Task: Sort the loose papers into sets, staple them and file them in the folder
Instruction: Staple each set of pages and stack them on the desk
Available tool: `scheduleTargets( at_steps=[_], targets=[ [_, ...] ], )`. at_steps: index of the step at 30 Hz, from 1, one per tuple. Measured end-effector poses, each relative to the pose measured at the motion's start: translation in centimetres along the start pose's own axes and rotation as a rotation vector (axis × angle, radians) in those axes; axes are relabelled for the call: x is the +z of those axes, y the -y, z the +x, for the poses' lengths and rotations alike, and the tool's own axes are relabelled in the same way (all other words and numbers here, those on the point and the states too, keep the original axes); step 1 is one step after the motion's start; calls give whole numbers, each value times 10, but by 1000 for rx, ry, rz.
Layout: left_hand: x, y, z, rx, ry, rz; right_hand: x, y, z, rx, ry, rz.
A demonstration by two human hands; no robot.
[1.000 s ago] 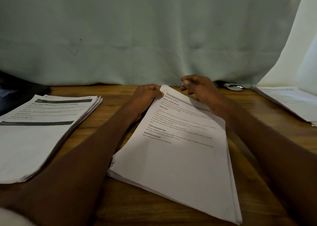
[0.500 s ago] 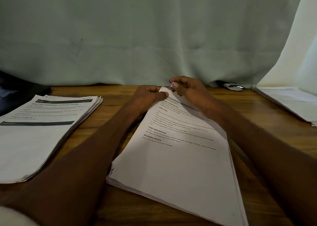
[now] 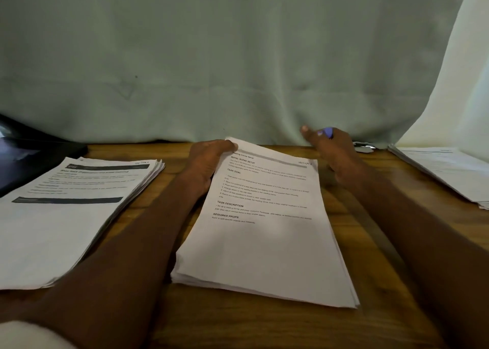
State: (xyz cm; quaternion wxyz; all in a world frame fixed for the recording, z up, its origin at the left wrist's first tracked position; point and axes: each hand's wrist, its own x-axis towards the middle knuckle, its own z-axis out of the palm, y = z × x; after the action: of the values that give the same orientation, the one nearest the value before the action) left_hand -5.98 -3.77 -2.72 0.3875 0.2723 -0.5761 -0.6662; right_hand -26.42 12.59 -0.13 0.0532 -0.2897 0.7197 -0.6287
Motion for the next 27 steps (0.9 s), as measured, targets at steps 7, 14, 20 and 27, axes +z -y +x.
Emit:
scheduleTargets(
  at_steps=[7, 14, 20, 27],
  targets=[
    [-6, -3, 3, 24, -46, -51, -1, -15, 1, 192, 320, 124],
    [-12, -3, 6, 11, -28, -182, -7, -6, -2, 307, 450, 97],
    [-20, -4, -1, -159, 154, -113, 3, -3, -10, 346, 285, 477],
    [-28, -7, -6, -91, 129, -22, 5, -3, -12, 411, 277, 636]
  ],
)
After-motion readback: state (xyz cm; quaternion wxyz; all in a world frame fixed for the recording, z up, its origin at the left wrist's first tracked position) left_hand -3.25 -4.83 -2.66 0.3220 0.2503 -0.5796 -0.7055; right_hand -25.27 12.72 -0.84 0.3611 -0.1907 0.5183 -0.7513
